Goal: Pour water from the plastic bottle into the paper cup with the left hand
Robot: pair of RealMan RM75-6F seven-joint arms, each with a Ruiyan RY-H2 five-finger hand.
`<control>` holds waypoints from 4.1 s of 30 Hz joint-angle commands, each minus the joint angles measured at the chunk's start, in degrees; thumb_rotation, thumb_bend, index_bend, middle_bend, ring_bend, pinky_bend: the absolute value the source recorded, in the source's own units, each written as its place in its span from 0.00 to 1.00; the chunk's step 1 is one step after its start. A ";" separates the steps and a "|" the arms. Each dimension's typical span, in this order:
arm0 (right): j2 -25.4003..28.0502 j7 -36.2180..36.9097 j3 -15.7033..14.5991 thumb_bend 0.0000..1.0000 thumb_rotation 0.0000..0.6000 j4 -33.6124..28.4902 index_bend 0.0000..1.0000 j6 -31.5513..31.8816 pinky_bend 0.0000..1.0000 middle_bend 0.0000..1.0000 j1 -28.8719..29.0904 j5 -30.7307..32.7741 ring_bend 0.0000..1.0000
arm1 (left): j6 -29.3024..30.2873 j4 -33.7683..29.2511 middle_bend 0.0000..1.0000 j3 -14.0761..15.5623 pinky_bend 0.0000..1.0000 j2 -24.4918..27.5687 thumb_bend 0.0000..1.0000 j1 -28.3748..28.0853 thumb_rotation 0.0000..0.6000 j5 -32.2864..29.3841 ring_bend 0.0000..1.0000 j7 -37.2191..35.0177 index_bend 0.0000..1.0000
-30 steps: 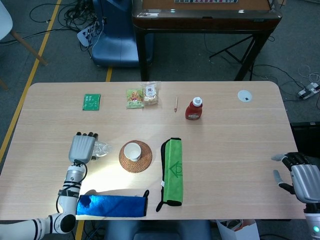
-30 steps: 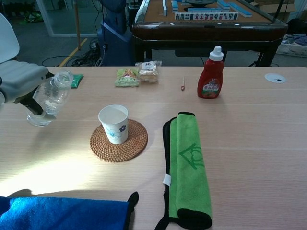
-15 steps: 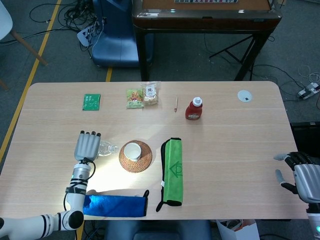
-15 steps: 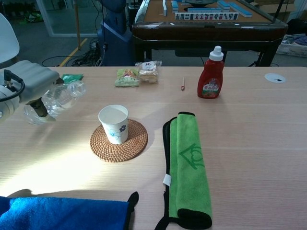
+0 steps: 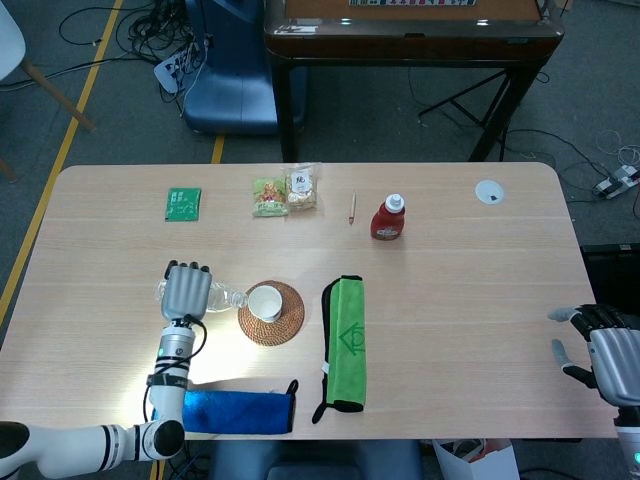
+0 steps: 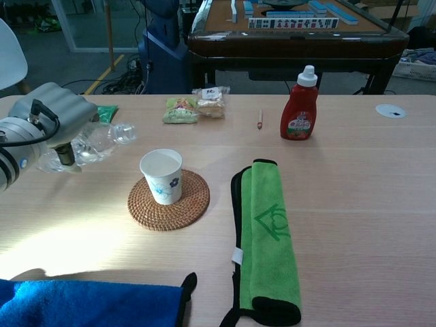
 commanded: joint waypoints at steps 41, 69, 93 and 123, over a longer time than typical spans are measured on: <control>-0.05 -0.20 -0.38 0.45 1.00 -0.09 0.39 -1.27 0.26 0.40 0.44 0.03 0.29 | 3.75 7.82 0.75 1.95 0.46 -3.99 0.05 -4.23 1.00 -2.58 0.51 11.52 0.68; 0.16 0.23 -0.49 0.45 1.00 -0.14 0.39 -1.08 0.26 0.40 0.39 -0.22 0.29 | 5.21 7.89 0.76 2.17 0.47 -6.09 0.05 -5.99 1.00 -2.76 0.51 16.60 0.68; 0.17 0.23 -0.54 0.45 1.00 -0.13 0.39 -1.15 0.26 0.40 0.42 -0.25 0.29 | 5.81 8.76 0.76 3.58 0.47 -6.73 0.05 -6.48 1.00 -1.61 0.51 19.91 0.68; 0.18 0.19 -0.60 0.45 1.00 -0.14 0.39 -1.15 0.26 0.40 0.37 -0.24 0.29 | 5.66 8.94 0.76 3.40 0.48 -6.40 0.05 -6.71 1.00 -1.44 0.51 22.10 0.69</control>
